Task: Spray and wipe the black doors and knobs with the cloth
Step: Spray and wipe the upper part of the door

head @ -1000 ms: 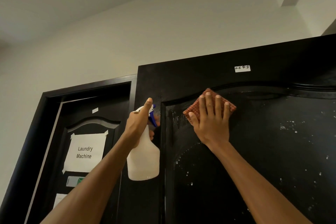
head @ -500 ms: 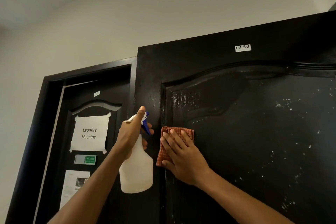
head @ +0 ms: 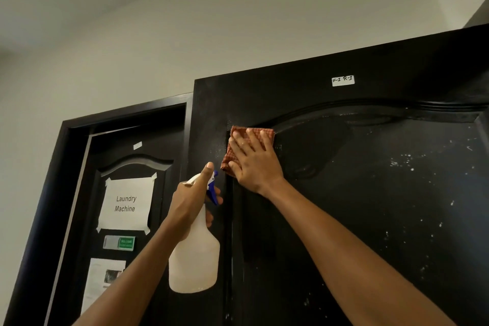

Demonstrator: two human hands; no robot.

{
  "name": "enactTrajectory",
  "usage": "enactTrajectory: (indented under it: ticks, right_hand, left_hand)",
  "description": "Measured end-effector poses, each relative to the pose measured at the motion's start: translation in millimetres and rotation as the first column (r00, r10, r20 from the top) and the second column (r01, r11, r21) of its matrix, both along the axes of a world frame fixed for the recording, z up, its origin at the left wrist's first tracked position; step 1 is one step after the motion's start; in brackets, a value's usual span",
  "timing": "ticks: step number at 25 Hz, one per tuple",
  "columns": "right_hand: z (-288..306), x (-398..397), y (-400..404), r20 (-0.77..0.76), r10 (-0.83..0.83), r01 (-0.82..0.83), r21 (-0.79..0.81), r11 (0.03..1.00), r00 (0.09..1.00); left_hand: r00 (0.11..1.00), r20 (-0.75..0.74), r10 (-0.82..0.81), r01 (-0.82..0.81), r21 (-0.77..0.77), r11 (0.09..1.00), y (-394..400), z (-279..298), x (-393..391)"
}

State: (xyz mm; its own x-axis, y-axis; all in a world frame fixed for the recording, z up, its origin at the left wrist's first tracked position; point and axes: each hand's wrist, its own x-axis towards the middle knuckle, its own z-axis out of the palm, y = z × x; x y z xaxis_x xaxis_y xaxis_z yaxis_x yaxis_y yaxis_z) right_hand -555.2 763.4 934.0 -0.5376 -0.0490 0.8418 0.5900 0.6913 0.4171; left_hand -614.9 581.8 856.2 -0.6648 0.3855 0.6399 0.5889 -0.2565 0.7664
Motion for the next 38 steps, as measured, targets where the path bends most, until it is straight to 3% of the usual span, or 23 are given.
enactTrajectory:
  ticks: [4, 8, 12, 15, 18, 21, 24, 28, 30, 31, 33, 36, 38]
  right_hand:
    - [11.4, 41.8, 18.9, 0.121, 0.041, -0.05, 0.068, 0.996, 0.992]
    - [22.5, 112.6, 66.6, -0.137, 0.02, -0.015, 0.033, 0.999, 0.99]
    - [21.9, 193.0, 117.4, -0.374, -0.063, 0.038, -0.074, 0.997, 0.925]
    - [1.3, 236.6, 145.3, -0.542, -0.114, 0.019, -0.177, 0.984, 0.833]
    - [-19.6, 250.0, 153.7, -0.708, -0.204, -0.038, -0.31, 0.95, 0.676]
    - [-5.6, 219.2, 134.1, -0.74, -0.272, -0.102, -0.417, 0.903, 0.615]
    - [14.3, 163.4, 104.1, -0.676, -0.139, -0.066, -0.268, 0.961, 0.724]
    - [11.7, 97.9, 61.9, -0.282, 0.027, -0.032, -0.012, 0.999, 0.959]
    - [14.4, 103.8, 60.4, -0.16, 0.024, -0.018, 0.043, 0.999, 0.987]
    - [16.8, 115.5, 64.8, -0.183, 0.018, -0.007, 0.058, 0.998, 0.983]
    - [17.6, 147.4, 85.1, -0.36, -0.019, 0.021, 0.002, 1.0, 0.933]
    - [1.4, 212.4, 126.9, -0.672, -0.154, 0.023, -0.2, 0.98, 0.724]
    - [-13.4, 237.2, 141.3, -0.749, -0.23, -0.034, -0.319, 0.947, 0.621]
  left_hand:
    - [0.999, -0.042, -0.028, 0.027, -0.017, 0.999, 19.6, 11.6, 20.0]
    - [0.988, -0.101, -0.115, 0.116, 0.002, 0.993, 37.5, 45.1, 46.2]
    - [0.976, -0.116, -0.187, 0.187, -0.008, 0.982, 55.9, 62.6, 67.5]
    - [0.972, -0.116, -0.205, 0.206, -0.005, 0.978, 63.3, 66.2, 77.2]
    - [0.963, -0.116, -0.242, 0.241, -0.021, 0.97, 66.3, 63.7, 77.2]
    - [0.966, -0.1, -0.238, 0.237, -0.019, 0.971, 61.6, 62.9, 67.9]
    - [0.976, -0.07, -0.207, 0.207, -0.006, 0.978, 54.6, 64.7, 49.1]
    - [0.982, -0.039, -0.185, 0.184, -0.011, 0.983, 53.2, 58.1, 43.0]
    - [0.979, -0.037, -0.199, 0.199, -0.014, 0.98, 57.0, 55.6, 47.2]
    - [0.977, -0.038, -0.211, 0.211, -0.014, 0.977, 58.5, 55.1, 49.3]
    - [0.972, -0.038, -0.232, 0.231, -0.014, 0.973, 59.9, 54.5, 51.2]
    - [0.968, -0.043, -0.249, 0.248, -0.025, 0.968, 59.4, 53.2, 50.5]
    - [0.966, -0.056, -0.251, 0.25, -0.025, 0.968, 55.8, 55.4, 48.7]
